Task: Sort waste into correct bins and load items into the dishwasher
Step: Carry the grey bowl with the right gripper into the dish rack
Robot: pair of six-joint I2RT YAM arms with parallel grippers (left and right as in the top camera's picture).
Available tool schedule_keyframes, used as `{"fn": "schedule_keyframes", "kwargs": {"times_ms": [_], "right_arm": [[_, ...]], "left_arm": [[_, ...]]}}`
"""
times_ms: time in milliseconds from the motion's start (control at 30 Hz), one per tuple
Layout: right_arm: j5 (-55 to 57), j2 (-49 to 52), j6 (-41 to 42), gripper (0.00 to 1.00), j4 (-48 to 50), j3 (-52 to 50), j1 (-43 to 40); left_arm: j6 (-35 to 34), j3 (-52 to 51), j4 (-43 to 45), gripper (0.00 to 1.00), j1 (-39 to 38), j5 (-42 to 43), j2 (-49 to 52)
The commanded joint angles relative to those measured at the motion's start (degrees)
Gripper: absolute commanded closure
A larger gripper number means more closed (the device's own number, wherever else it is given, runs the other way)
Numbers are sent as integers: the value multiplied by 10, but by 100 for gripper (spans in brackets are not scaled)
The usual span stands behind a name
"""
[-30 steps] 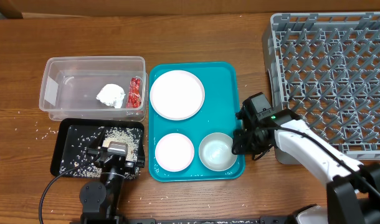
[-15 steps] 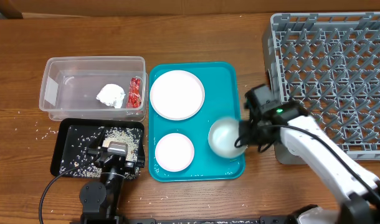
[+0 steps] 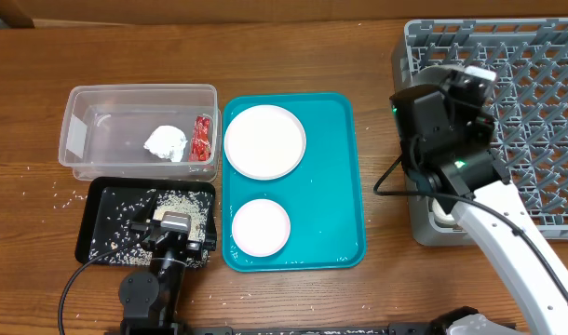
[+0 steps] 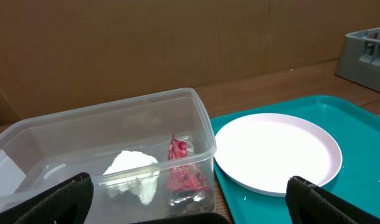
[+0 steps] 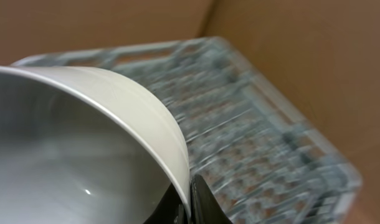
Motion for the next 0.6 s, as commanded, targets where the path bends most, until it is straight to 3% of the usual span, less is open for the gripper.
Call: {"fn": "schedule_keyframes", "kwargs": {"times_ms": [0, 300, 567], "right_arm": [[140, 22, -61, 96, 11, 7, -30], [97, 124, -62, 96, -36, 0, -106], [65, 188, -61, 96, -58, 0, -108]], "left_arm": [[9, -2, -1, 0, 5, 0, -6], [9, -2, -1, 0, 5, 0, -6], [9, -2, 0, 0, 5, 0, -6]]}}
